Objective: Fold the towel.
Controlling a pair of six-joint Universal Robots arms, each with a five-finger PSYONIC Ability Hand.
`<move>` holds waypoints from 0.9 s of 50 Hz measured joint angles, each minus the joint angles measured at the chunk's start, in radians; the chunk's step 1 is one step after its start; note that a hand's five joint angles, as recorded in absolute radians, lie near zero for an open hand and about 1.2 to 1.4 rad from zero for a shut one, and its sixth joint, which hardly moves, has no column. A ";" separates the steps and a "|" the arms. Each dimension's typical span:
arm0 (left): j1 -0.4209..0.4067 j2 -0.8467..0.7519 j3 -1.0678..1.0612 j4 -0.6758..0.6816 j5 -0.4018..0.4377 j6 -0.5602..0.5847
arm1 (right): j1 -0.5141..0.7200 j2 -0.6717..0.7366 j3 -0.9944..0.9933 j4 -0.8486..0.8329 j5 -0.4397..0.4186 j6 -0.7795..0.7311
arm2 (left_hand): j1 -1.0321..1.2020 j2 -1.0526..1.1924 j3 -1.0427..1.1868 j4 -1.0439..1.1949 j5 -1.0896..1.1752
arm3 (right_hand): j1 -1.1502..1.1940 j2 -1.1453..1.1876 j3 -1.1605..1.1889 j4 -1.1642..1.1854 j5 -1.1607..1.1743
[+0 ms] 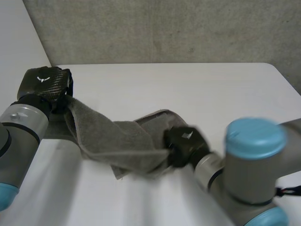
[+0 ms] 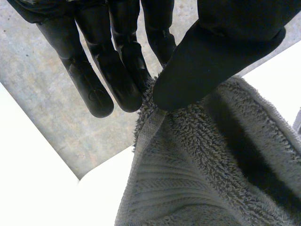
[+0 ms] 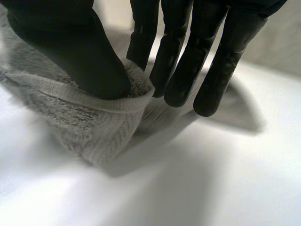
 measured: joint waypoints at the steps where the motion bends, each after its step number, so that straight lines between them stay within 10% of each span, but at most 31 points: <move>1: 0.000 0.001 0.000 -0.001 0.000 0.000 | -0.024 -0.029 0.000 0.001 0.001 -0.015 | 0.000 0.000 0.000 0.000 0.000 | 0.000 0.000 0.000 0.000 0.000; 24: -0.013 0.106 0.043 -0.189 0.012 0.014 | -0.327 -0.478 -0.171 0.399 -0.120 -0.516 | 0.000 0.001 0.000 0.000 0.000 | 0.000 0.000 0.004 0.004 0.006; 36: -0.012 -0.164 0.111 -0.300 0.019 0.097 | -0.306 -0.100 -0.220 0.534 -0.111 -0.631 | 0.000 0.002 0.000 0.000 0.003 | 0.000 0.000 0.004 0.005 0.007; 45: -0.003 -0.401 0.343 -0.201 0.026 0.180 | -0.306 0.133 -0.474 0.326 -0.055 -0.600 | 0.000 0.002 0.001 0.000 0.004 | 0.000 0.000 0.004 0.005 0.007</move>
